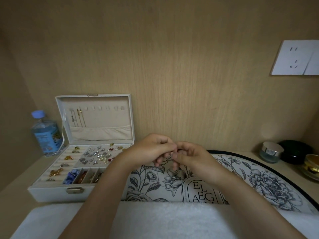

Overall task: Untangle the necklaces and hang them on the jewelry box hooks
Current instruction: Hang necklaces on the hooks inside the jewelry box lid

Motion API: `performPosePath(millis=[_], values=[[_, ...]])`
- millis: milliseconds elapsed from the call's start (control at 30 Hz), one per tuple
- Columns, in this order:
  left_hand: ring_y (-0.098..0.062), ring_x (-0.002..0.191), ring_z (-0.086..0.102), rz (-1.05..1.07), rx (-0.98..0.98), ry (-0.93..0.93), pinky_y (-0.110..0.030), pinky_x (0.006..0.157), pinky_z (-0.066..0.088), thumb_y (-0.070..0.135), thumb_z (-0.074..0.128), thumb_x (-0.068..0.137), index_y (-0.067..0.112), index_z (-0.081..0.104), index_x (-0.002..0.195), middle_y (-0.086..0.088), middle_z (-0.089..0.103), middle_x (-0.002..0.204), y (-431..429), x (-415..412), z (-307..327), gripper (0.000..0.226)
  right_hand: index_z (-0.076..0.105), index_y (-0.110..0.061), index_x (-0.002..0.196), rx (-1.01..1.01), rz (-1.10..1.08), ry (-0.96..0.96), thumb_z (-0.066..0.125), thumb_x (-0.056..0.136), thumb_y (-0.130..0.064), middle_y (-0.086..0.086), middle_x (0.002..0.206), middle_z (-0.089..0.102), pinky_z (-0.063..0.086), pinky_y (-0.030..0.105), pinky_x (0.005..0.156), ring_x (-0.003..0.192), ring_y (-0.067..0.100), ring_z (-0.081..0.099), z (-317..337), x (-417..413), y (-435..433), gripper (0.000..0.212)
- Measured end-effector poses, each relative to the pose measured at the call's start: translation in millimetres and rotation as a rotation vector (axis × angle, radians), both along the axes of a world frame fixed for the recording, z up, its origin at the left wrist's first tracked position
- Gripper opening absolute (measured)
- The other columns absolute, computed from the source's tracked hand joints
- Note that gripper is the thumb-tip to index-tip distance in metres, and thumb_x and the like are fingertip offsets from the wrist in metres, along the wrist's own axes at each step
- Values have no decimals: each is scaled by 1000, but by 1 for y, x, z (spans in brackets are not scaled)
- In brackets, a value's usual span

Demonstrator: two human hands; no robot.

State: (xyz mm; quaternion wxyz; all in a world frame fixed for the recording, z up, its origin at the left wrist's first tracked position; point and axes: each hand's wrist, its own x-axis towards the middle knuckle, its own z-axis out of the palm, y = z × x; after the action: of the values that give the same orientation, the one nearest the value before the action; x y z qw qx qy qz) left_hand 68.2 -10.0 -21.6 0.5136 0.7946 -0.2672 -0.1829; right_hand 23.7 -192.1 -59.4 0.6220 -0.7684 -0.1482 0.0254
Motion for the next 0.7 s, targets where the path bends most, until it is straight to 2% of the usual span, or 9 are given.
performPosePath(millis=[67, 167, 300, 367, 400, 467, 533, 600, 700], values=[[-10, 49, 44, 19, 24, -23, -25, 49, 41, 24, 61, 96, 11, 70, 88, 3, 52, 64, 5, 0, 6, 18, 70, -7, 104, -5, -79, 11, 58, 100, -14, 0, 59, 55, 46, 39, 72, 55, 13, 51, 2, 0, 2, 16], [-9, 44, 43, 36, 83, -49, -25, 47, 40, 26, 62, 94, 17, 67, 78, 5, 55, 59, 18, 1, 12, 19, 72, -6, 102, 28, -100, 67, 52, 103, -17, -7, 54, 38, 43, 33, 60, 51, 11, 34, 10, -3, 4, 23], [-14, 48, 45, 7, -44, 40, -28, 50, 43, 21, 60, 96, 15, 63, 72, -1, 54, 62, 38, 3, 19, 25, 75, -12, 98, 16, -139, 58, 53, 102, -18, -9, 50, 38, 27, 29, 51, 49, 11, 29, 29, -4, 15, 23], [-15, 51, 45, 18, -161, 81, -29, 53, 44, 18, 56, 98, 13, 58, 72, -1, 49, 62, 49, 4, 26, 26, 74, -10, 99, -19, -138, 33, 52, 102, -15, -13, 48, 42, 25, 23, 47, 44, 7, 33, 44, -2, 23, 23], [-15, 52, 44, 45, -230, 86, -30, 54, 44, 17, 53, 99, 13, 55, 71, -1, 46, 62, 54, 5, 30, 27, 74, -8, 101, -46, -143, 11, 52, 102, -13, -16, 46, 46, 28, 14, 45, 41, 1, 39, 54, -2, 28, 23], [-17, 53, 40, 112, -406, 87, -31, 57, 43, 17, 47, 100, 13, 51, 71, -1, 40, 61, 66, 5, 41, 29, 71, -4, 104, -67, -143, -42, 51, 102, -11, -24, 45, 53, 38, 8, 45, 43, -10, 50, 72, 2, 41, 21], [-16, 52, 38, 149, -565, 102, -33, 59, 42, 18, 43, 99, 13, 48, 71, -1, 37, 61, 78, 5, 53, 29, 73, -6, 103, -50, -139, -95, 56, 100, -13, -25, 48, 56, 38, 4, 46, 45, -13, 51, 89, 7, 58, 18], [-14, 50, 37, 182, -638, 95, -31, 57, 45, 18, 43, 98, 14, 47, 72, 1, 37, 61, 91, 6, 64, 27, 75, -7, 98, -13, -176, -143, 65, 95, -17, -20, 56, 62, 39, 4, 49, 48, -11, 53, 100, 17, 81, 15], [-12, 45, 33, 362, -598, -6, -25, 48, 42, 17, 48, 98, 15, 48, 72, 2, 38, 62, 118, 16, 75, 26, 77, -8, 91, 52, -250, -191, 73, 90, -22, 0, 77, 73, 44, 3, 61, 65, -7, 60, 112, 34, 116, 15]])
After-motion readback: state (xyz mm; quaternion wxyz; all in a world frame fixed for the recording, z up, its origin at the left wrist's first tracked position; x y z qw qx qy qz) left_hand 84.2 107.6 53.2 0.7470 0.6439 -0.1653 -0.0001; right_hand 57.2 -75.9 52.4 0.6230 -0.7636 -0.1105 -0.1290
